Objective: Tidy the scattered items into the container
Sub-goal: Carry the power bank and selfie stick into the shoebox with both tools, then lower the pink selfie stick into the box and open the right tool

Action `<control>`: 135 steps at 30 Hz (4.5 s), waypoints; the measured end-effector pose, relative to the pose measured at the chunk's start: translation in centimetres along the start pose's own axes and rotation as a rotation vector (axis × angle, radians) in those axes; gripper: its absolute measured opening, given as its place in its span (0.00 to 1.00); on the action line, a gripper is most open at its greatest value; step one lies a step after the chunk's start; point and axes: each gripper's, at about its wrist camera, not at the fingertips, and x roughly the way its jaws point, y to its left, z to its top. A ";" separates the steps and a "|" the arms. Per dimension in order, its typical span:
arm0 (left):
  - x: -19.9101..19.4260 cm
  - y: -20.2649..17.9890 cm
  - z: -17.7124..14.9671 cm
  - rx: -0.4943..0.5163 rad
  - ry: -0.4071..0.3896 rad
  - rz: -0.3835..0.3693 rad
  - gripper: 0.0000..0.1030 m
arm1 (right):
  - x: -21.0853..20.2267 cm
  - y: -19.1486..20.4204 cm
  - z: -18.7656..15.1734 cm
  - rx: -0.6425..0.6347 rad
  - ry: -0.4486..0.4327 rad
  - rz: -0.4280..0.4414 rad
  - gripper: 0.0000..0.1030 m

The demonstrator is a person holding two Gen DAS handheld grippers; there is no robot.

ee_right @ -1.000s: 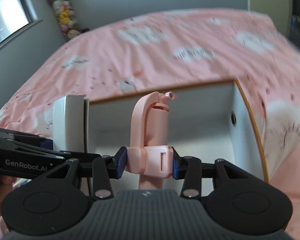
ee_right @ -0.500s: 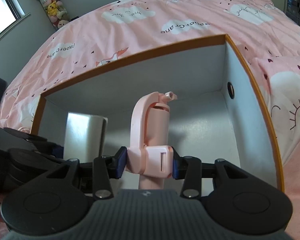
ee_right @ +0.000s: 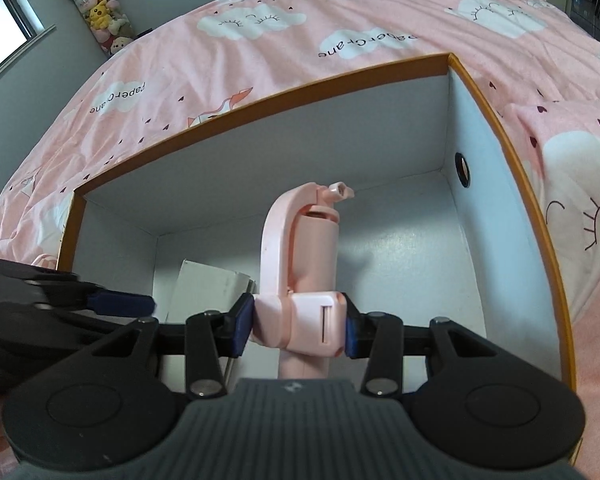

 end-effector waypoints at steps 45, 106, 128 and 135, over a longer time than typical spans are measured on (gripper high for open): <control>-7.2 9.5 -7.5 -0.305 -0.265 -0.007 0.64 | 4.7 8.5 -0.1 0.007 0.153 0.293 0.45; -5.8 8.6 -8.4 -0.296 -0.243 -0.011 0.64 | 4.7 10.1 -1.7 -0.149 0.172 0.111 0.05; -8.6 6.4 -10.3 -0.239 -0.341 0.116 0.64 | -1.8 12.3 -4.5 -0.276 -0.039 -0.022 0.31; -10.0 6.0 -11.5 -0.234 -0.361 0.140 0.64 | -4.9 13.3 -6.4 -0.267 -0.164 -0.030 0.37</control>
